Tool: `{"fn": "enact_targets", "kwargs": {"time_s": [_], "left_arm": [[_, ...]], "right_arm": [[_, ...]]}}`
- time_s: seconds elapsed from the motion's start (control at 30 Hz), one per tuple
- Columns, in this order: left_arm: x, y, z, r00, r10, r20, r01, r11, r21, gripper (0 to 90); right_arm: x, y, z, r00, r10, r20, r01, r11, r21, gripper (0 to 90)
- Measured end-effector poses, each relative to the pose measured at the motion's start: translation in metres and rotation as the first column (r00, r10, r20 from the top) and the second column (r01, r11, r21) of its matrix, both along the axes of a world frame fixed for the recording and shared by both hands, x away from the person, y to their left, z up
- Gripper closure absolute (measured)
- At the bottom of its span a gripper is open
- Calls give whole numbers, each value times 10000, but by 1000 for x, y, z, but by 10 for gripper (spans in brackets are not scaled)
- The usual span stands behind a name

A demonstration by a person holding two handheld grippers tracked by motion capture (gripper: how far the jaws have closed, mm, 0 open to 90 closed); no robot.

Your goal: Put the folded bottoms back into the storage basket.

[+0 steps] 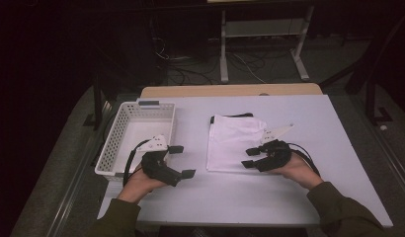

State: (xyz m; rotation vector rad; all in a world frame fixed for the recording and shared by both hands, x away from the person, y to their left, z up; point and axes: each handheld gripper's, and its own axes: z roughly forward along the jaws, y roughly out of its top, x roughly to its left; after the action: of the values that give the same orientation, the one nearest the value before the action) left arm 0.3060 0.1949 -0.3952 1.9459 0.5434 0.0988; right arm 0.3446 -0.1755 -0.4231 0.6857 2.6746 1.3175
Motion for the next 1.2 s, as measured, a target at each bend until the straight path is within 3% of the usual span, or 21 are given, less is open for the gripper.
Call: {"fn": "enact_targets", "kwargs": {"time_s": [0.3, 0.7, 0.97, 1.2], "left_arm": [[0, 0, 0, 10000, 3, -1, -3, 10000, 2, 6], [0, 0, 0, 10000, 3, 12, -3, 10000, 33, 6], [0, 0, 0, 10000, 3, 9, -3, 10000, 32, 6], [-1, 0, 0, 10000, 28, 13, -28, 10000, 44, 6]], "right_arm": [[0, 2, -11, 9998, 169, -112, -176, 9975, -678, 530], [0, 5, -22, 9995, 322, -41, -324, 9907, -1325, 532], [-2, 7, -27, 9981, 505, 349, -430, 9807, -1909, 530], [-7, 10, -29, 9915, 802, 1024, -538, 9697, -2384, 559]]}}
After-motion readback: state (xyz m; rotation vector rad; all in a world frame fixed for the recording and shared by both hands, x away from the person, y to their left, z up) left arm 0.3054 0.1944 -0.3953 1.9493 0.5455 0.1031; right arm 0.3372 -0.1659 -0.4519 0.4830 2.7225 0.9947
